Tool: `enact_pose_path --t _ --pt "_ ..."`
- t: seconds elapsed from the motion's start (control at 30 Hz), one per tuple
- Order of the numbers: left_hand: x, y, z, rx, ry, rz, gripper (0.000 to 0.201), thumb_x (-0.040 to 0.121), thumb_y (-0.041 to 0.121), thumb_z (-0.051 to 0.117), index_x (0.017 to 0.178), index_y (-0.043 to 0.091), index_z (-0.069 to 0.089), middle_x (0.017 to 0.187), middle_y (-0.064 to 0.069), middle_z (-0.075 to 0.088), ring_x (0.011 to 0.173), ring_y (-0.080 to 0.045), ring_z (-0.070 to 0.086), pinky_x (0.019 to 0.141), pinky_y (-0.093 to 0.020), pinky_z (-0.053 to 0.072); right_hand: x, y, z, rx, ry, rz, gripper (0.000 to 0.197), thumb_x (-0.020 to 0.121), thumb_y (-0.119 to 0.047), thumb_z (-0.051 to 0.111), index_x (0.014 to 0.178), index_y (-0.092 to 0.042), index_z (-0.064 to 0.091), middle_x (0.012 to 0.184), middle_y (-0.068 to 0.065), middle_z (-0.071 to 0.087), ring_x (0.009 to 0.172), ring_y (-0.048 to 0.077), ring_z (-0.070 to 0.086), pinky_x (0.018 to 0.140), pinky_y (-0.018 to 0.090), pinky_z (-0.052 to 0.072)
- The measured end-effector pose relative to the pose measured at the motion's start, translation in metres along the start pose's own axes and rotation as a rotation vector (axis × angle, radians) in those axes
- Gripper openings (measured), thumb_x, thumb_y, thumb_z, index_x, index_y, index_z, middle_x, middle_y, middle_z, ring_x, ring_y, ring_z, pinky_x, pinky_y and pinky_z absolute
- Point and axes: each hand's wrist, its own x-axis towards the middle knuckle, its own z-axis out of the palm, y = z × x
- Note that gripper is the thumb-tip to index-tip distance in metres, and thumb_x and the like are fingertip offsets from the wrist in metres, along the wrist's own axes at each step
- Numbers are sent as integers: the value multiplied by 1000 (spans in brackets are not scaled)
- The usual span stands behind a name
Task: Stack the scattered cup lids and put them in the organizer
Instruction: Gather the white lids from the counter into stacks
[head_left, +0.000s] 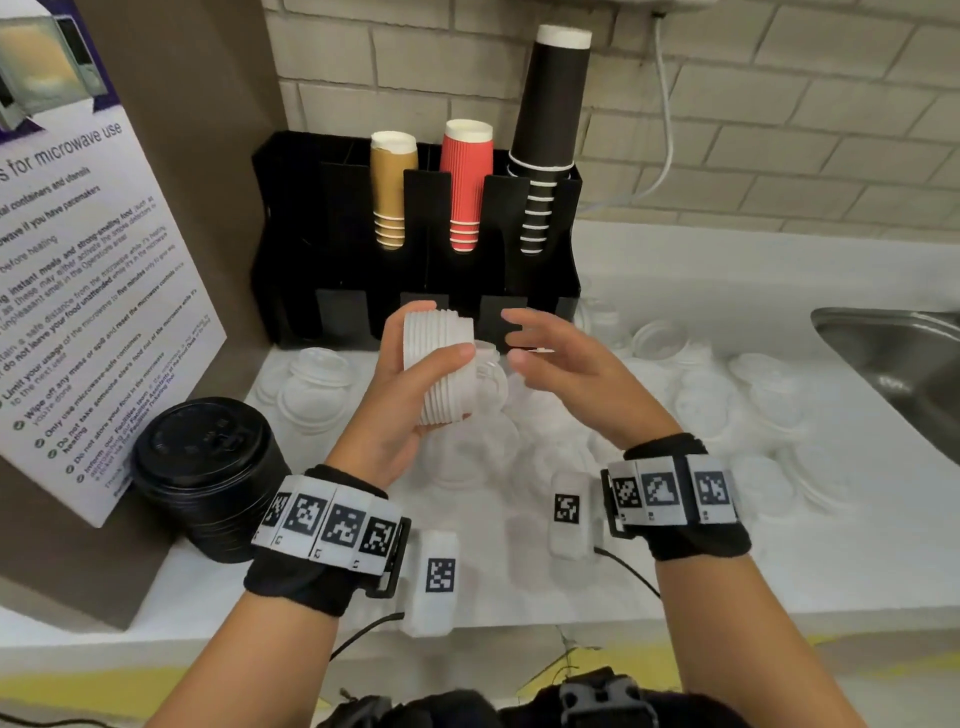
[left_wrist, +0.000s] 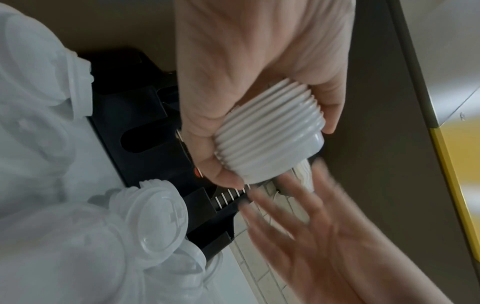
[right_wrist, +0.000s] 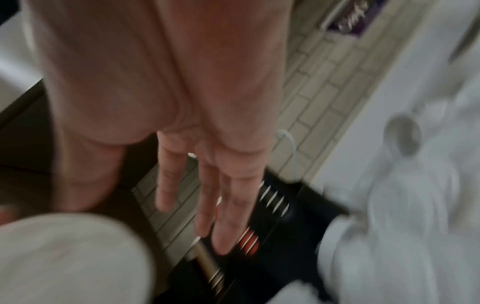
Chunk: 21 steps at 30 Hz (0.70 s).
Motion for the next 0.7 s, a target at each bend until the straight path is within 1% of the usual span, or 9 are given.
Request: enact_pose_path --t 0.07,0.1,0.17,0.2,0.3,0.37,0.47,0.6,0.7 --pt "2 1 -4 -16 16 -1 55 70 30 71 119 44 50 119 4 55 107 -22 59 70 -39 59 -3 8 -26 -114 89 80 30 95 -29 57 124 -30 59 121 -6 61 107 8 60 96 36 51" --pt "3 1 -6 -25 24 1 53 70 29 71 117 45 51 119 5 55 106 -21 59 70 -39 58 -6 13 -37 -195 92 122 25 96 -26 56 120 -27 60 118 -5 62 101 7 61 92 33 52" --pt "5 2 -11 -40 39 6 51 70 29 71 115 45 52 119 5 55 108 -21 58 67 -37 58 -13 24 -52 -417 20 211 20 94 -25 58 114 -25 62 115 -2 64 91 6 59 78 20 47" --pt "6 2 -13 -47 49 6 50 71 29 71 114 45 52 120 4 55 109 -22 57 67 -37 57 -16 30 -55 -520 -34 263 21 92 -27 62 113 -25 63 114 -2 63 90 7 59 75 17 43" --pt "10 3 -17 -62 75 12 48 71 31 70 113 46 52 120 5 55 110 -21 56 69 -38 58 -26 38 -52 -710 -176 375 31 85 -35 70 113 -26 61 113 -5 59 98 10 56 80 19 39" --pt "11 4 -17 -68 80 20 47 71 31 69 112 46 53 118 6 55 109 -20 56 71 -38 57 -29 39 -42 -746 -197 381 38 79 -39 75 110 -27 56 111 -8 53 103 12 53 80 22 39" --pt "12 6 -16 -54 73 27 48 72 32 69 114 47 51 119 6 54 110 -20 55 72 -39 57 -27 40 -15 -806 -222 364 56 69 -45 81 108 -25 45 107 -5 46 97 15 47 77 26 38" --pt "12 7 -15 -42 75 38 50 72 32 68 117 45 49 120 6 53 111 -20 54 73 -39 57 -23 38 15 -975 -272 355 73 70 -36 82 125 -17 36 118 7 46 108 25 47 85 34 44" --pt "12 9 -19 -28 100 50 54 71 33 68 120 44 47 122 6 51 112 -20 53 77 -42 56 -28 31 24 -929 -353 277 77 67 -35 83 124 -20 34 113 4 46 106 24 46 79 32 43"
